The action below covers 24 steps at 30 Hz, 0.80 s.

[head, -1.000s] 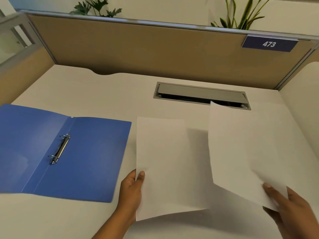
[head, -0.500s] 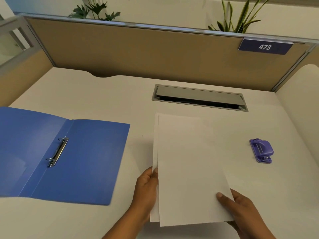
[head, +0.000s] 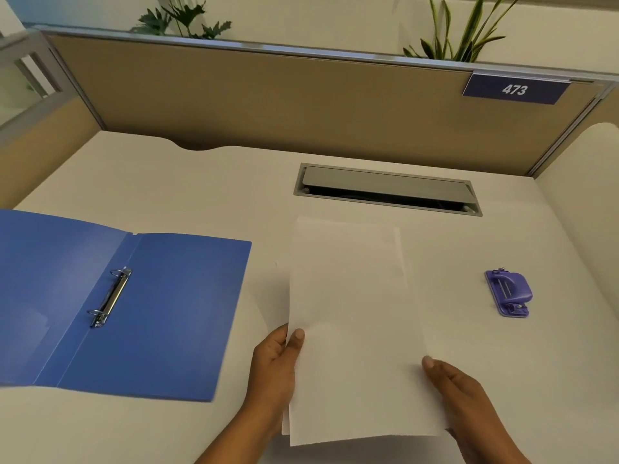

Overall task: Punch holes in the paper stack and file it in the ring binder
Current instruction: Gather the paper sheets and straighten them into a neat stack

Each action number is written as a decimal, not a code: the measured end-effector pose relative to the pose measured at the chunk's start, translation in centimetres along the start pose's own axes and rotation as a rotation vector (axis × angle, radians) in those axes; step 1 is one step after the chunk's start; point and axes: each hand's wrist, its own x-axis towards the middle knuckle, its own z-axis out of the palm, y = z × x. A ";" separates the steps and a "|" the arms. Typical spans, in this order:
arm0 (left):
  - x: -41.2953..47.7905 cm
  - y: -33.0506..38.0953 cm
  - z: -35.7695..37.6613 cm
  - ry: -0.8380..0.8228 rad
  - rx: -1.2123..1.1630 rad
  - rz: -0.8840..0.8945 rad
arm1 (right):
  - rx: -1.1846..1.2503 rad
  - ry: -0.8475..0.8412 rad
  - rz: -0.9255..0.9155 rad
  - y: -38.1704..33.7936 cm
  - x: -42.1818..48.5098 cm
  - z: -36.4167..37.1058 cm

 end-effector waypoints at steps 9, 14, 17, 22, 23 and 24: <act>-0.1 -0.5 -2.8 0.126 -0.039 -0.033 | -0.869 0.388 -0.139 1.1 6.5 0.1; -0.2 -1.2 -4.2 0.162 -0.031 -0.034 | -1.107 0.400 -0.060 0.7 6.4 2.4; -0.3 -1.4 -4.8 0.165 -0.024 -0.028 | -1.121 0.400 -0.025 0.3 6.1 3.0; -0.4 -1.6 -5.3 0.169 -0.031 -0.029 | -0.861 0.355 0.022 0.2 6.0 2.8; -0.4 -1.6 -5.4 0.170 -0.034 -0.027 | -0.781 0.345 0.012 0.4 6.1 2.6; -0.4 -1.6 -5.5 0.171 -0.035 -0.027 | -0.732 0.337 -0.005 0.6 6.1 2.4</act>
